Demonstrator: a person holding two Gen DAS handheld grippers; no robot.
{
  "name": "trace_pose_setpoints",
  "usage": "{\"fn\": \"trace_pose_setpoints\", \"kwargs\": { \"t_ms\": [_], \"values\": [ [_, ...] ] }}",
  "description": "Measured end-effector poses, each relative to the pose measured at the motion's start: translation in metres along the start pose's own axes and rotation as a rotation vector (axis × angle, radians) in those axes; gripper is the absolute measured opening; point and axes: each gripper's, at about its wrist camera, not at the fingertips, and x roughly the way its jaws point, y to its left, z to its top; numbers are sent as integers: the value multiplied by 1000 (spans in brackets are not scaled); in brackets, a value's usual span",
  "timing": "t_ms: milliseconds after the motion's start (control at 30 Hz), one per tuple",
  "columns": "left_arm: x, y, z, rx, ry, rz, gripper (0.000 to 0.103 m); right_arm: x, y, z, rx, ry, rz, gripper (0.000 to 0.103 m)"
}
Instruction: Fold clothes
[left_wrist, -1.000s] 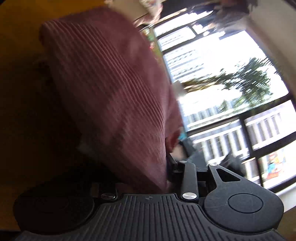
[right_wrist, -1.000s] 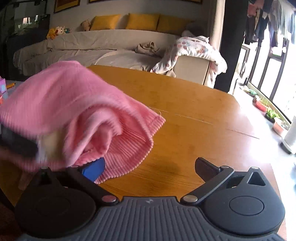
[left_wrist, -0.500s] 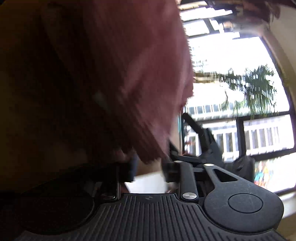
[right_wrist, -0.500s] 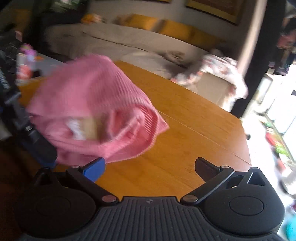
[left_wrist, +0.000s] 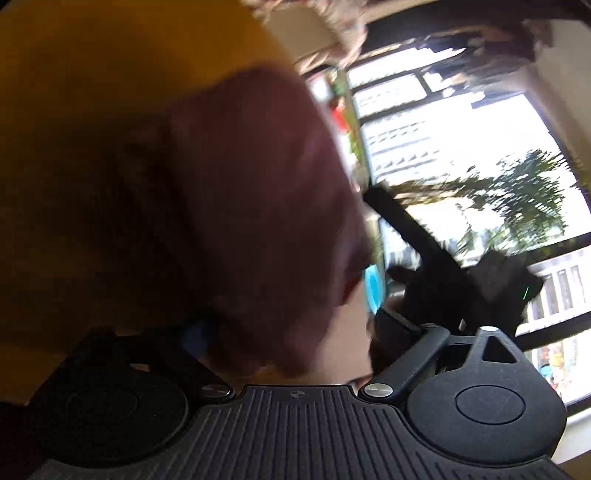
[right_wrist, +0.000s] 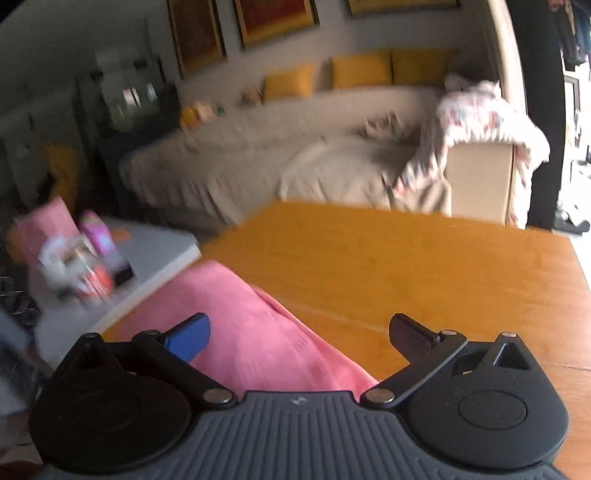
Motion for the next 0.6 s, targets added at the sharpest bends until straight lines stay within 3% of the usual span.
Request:
{"fn": "trace_pose_setpoints", "kwargs": {
  "t_ms": [33,167,267,367,400,500,600],
  "values": [
    [5,2,3,12,5,7,65,2,-5,-4,19,4,-5,103],
    [5,0,39,97,-14,31,66,0,-27,-19,112,8,-34,103],
    [9,-9,71,225,-80,101,67,-11,-36,-37,150,34,-82,103],
    [12,-20,100,361,-157,174,72,-20,-33,-57,162,83,-76,103],
    [10,-21,104,373,-146,163,73,-23,-30,-61,148,83,-72,103],
    [8,-31,105,394,-96,139,83,-39,-28,-60,170,18,-63,103],
    [11,-54,107,406,-87,147,84,-43,-42,-47,315,-57,-8,103]
  ]
}}
